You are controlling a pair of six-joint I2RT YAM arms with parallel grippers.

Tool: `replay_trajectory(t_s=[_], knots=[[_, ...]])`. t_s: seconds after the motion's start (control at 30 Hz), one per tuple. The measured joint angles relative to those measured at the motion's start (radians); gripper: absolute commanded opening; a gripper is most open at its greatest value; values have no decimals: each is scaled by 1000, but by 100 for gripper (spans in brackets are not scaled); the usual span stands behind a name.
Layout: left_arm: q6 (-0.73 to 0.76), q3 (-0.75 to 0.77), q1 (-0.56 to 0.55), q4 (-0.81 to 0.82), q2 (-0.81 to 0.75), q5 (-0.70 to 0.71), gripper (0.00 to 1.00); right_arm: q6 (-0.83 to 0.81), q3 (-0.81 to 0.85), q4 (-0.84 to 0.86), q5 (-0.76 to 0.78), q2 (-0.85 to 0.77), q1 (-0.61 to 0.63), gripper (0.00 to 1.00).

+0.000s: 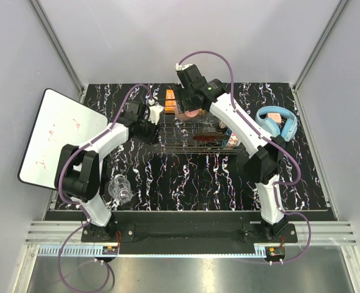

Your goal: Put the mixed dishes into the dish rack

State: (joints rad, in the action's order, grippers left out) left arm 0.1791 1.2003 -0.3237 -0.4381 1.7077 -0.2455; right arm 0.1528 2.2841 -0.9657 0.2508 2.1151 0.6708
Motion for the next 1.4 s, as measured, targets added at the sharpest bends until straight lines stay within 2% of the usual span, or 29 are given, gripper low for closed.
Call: replay_trajectory(t_s=[0.17,0.37,0.5,0.53,0.57,0.6,0.93,1.07,1.2,1.4], knots=[[13,-55,-14,-29,-58,0,34,0,-21,2,0,-21,0,0],[26,-105,-48,-93,-123,-14,41,0,-46,3,-5,-51,0,0],[42,-141,-73,-153,-172,-56,57,-1,-51,-4,-26,-55,0,0],[44,-149,-79,-167,-184,-67,73,-1,-53,-9,-36,-55,0,0],[48,-154,-83,-180,-194,-74,96,-2,-55,-17,-46,-55,0,0],[50,-158,-87,-190,-203,-82,99,-2,-58,-24,-62,-55,-1,0],[50,-154,-60,-278,-339,-50,99,-14,-203,-64,-111,-75,37,0],[50,-93,33,-298,-386,-51,99,-30,-194,-82,-105,-72,96,0],[50,-28,146,-307,-421,-81,99,-45,-113,-112,-106,-24,148,0],[61,-15,261,-341,-481,-127,99,-53,-6,-137,-101,99,158,0]])
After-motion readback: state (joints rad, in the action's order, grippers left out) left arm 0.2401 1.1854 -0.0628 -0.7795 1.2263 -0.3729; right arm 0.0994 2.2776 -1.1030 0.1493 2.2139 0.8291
